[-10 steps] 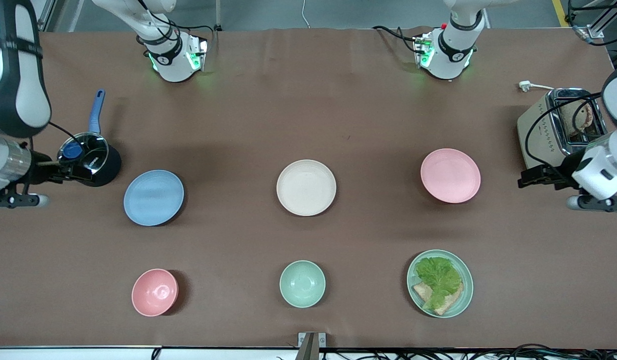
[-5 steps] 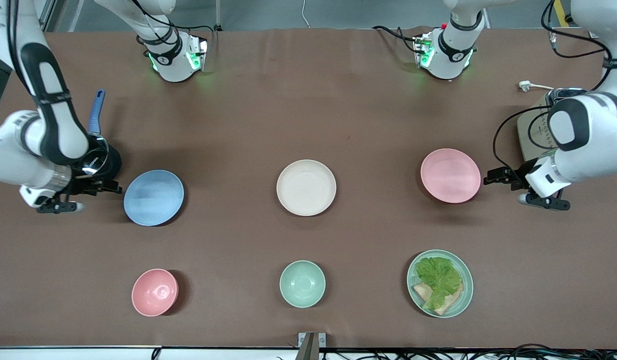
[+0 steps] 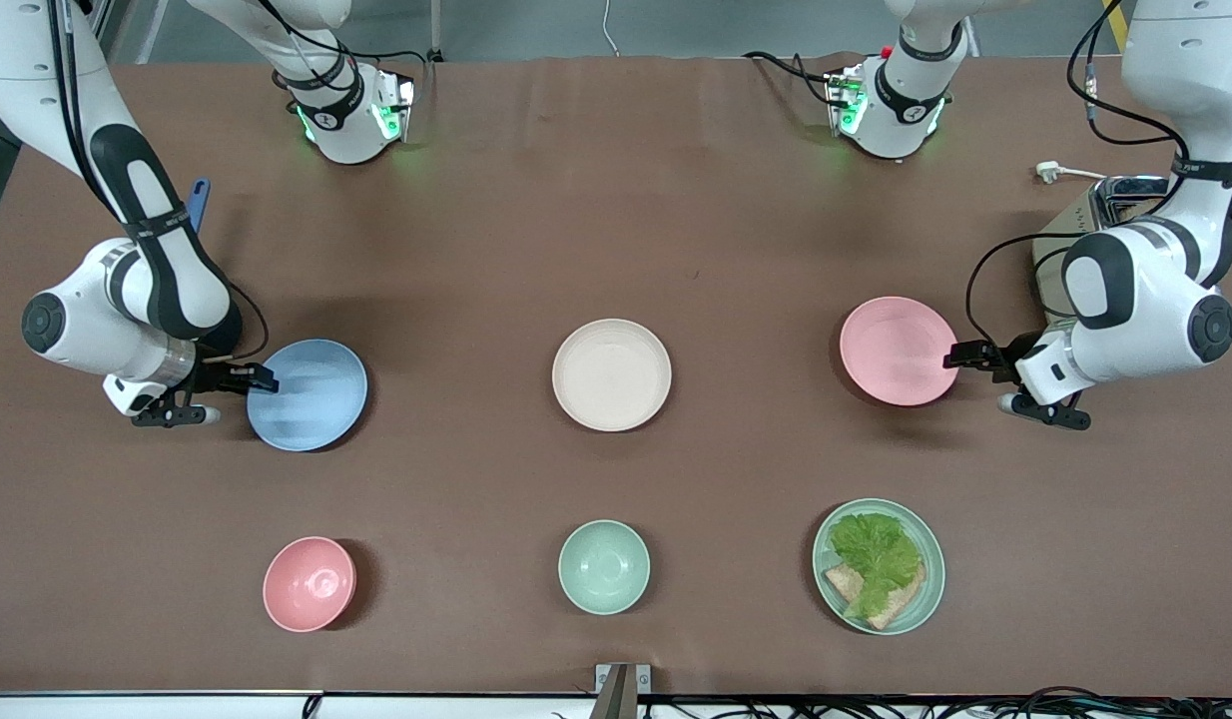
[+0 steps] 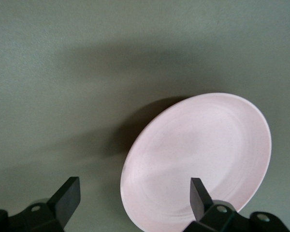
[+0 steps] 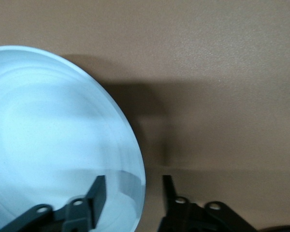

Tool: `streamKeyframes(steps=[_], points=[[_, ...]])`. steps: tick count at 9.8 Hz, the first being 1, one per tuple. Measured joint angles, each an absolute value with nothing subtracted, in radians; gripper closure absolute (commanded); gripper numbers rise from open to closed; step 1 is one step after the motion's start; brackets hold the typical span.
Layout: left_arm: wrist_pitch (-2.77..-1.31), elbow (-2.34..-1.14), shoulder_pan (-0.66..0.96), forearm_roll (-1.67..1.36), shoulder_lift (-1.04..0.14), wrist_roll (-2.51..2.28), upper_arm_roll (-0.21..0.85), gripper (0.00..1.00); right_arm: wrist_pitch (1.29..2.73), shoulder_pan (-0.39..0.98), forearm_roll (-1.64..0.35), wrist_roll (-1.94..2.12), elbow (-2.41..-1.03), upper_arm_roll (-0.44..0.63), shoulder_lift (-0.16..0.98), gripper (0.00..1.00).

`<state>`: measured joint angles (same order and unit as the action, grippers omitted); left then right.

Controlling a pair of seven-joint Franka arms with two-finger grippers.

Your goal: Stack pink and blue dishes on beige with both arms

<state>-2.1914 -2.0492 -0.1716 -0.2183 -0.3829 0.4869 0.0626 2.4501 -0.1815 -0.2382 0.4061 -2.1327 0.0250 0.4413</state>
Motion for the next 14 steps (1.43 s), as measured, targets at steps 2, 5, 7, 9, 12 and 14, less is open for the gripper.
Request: streamKeyframes(steps=[2,5,7,9,12,14], points=[[-2.211,-2.052,-0.186,-0.218,-0.406,0.520,0.063,0.06,2.446,-0.183,-0.268,0.406,-2.131,0.026,0.441,0.99],[-2.229,-2.056,-0.225,-0.218,-0.447,0.551,0.063,0.25,2.177,-0.183,-0.293,0.404,-2.000,0.035,0.413,0.99],[-2.233,-2.066,-0.225,-0.218,-0.463,0.551,0.067,0.30,1.827,-0.183,-0.292,0.327,-1.771,0.054,0.380,0.99],[-2.233,-2.081,-0.225,-0.218,-0.464,0.551,0.072,0.72,1.590,-0.165,-0.292,0.208,-1.578,0.051,0.360,0.99],[-2.235,-2.087,-0.223,-0.218,-0.462,0.567,0.090,1.00,1.509,-0.055,-0.294,-0.021,-1.491,0.032,0.360,0.99],[-2.234,-2.079,-0.224,-0.219,-0.451,0.604,0.090,1.00,1.507,-0.024,-0.294,-0.144,-1.474,-0.042,0.359,0.99]])
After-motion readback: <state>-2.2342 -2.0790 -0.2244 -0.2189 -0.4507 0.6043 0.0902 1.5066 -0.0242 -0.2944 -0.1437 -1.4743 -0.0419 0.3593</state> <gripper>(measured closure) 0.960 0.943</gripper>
